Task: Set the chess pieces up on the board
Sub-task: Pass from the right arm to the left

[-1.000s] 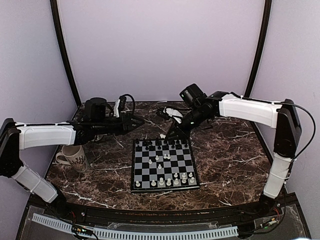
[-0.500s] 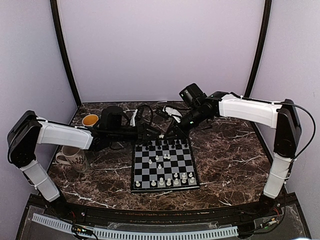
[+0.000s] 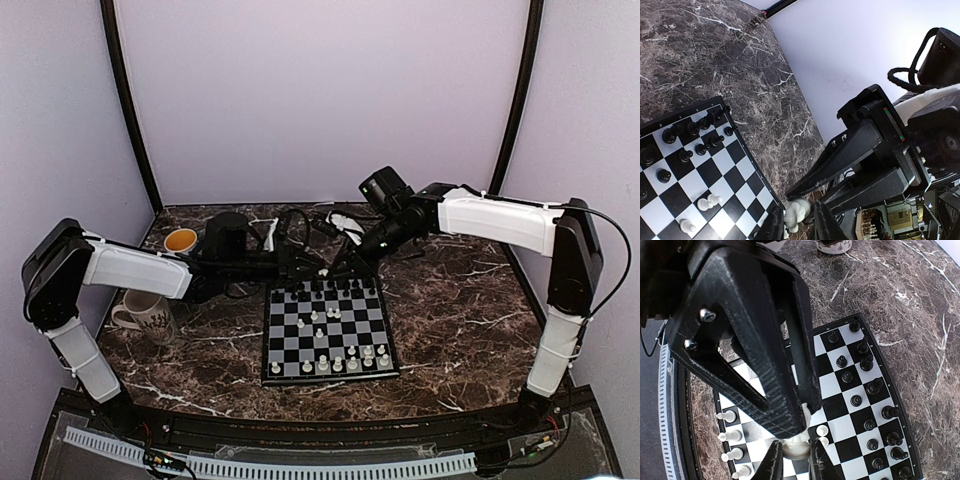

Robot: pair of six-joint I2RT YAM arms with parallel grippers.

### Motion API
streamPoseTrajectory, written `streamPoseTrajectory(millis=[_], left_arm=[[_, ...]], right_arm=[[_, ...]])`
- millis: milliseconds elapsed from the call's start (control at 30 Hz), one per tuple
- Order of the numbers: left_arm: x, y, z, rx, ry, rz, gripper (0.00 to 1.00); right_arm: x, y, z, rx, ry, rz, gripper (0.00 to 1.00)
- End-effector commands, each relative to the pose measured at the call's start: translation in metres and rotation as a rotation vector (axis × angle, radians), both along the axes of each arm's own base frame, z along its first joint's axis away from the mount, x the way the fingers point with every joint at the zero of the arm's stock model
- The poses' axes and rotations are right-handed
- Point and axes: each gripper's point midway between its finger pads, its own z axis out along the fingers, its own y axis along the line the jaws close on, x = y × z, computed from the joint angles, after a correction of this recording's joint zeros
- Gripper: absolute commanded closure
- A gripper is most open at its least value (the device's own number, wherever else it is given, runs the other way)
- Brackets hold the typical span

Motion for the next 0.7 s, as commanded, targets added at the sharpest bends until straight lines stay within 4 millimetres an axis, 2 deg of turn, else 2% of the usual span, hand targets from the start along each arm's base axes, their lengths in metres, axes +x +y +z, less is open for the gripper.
streamPoseTrajectory(millis=[0, 300, 433, 533, 633, 667], left_arm=[[-0.001, -0.009, 0.021, -0.062, -0.037, -0.036, 0.79], [-0.002, -0.012, 0.02, -0.075, -0.029, -0.055, 0.89], [-0.003, -0.012, 0.024, -0.077, -0.044, -0.06, 0.99], [-0.003, -0.007, 0.029, -0.037, -0.096, -0.05, 1.0], [-0.002, 0.001, 0.038, 0.051, -0.176, -0.038, 1.0], [-0.003, 0.006, 0.035, 0.102, -0.189, -0.037, 1.0]], right_arm=[[0.0, 0.004, 0.009, 0.038, -0.011, 0.006, 0.84], [0.001, 0.005, 0.01, 0.043, -0.005, 0.004, 0.83], [0.001, 0.004, 0.009, 0.036, -0.002, -0.004, 0.76], [-0.001, -0.005, 0.008, 0.015, -0.03, -0.003, 0.71], [-0.002, -0.022, 0.008, 0.014, -0.063, -0.018, 0.65], [-0.001, -0.029, 0.009, 0.018, -0.07, -0.026, 0.63]])
